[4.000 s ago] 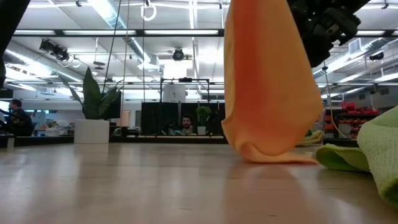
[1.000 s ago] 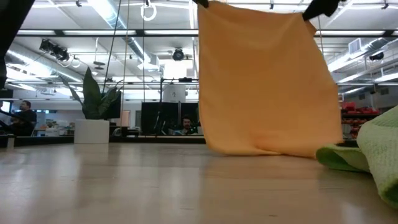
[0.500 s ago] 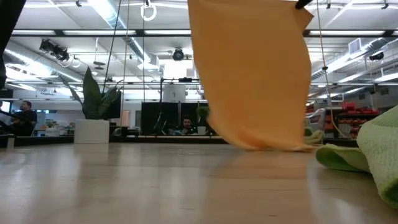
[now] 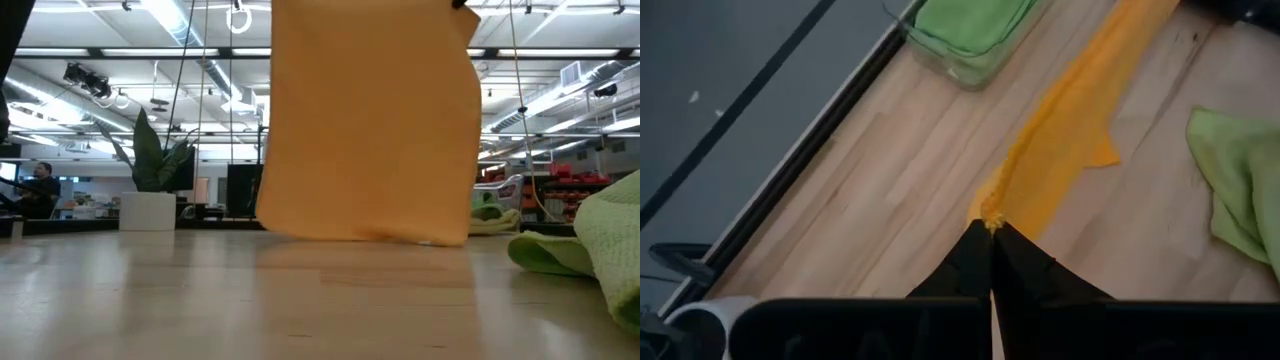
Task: Fold microfiber towels
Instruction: Fold the orange towel
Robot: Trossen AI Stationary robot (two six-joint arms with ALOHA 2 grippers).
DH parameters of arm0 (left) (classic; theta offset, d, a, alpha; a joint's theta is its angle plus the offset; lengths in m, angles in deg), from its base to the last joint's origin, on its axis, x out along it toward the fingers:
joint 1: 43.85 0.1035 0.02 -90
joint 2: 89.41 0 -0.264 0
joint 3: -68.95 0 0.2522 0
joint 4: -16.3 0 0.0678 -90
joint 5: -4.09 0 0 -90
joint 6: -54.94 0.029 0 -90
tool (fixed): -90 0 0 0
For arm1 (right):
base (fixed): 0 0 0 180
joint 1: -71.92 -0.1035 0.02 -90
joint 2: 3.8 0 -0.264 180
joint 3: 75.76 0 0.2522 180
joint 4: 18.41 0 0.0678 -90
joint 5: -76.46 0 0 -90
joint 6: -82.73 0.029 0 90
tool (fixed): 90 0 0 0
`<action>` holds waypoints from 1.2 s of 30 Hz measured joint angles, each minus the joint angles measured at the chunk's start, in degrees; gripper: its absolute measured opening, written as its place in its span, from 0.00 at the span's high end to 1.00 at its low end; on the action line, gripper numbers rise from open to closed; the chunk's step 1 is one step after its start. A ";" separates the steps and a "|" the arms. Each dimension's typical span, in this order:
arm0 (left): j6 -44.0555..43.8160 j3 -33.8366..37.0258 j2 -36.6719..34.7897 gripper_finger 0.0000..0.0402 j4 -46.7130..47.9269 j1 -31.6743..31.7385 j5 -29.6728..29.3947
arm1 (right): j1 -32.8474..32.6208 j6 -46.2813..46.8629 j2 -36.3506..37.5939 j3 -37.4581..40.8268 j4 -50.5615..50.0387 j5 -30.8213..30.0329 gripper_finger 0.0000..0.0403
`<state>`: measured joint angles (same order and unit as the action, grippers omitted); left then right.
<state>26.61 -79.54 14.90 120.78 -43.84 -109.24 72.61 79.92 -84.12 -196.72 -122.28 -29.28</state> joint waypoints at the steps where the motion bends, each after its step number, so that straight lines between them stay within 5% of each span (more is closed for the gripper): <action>1: 0.00 0.48 0.01 0.99 -0.61 -0.08 -0.14 | 0.00 -0.66 -0.60 -0.35 -0.04 0.19 1.00; 18: 0.45 -0.26 -1.70 0.99 -0.84 -3.54 -4.60 | -3.53 2.46 0.75 -7.40 0.13 -2.44 1.00; 36: -14.02 -0.31 -3.18 0.99 -1.99 -20.99 -0.70 | -22.25 18.78 4.18 -8.41 0.94 14.61 1.00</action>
<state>12.59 -79.85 11.71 118.79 -64.83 -109.94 50.36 98.70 -79.93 -205.14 -121.34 -14.66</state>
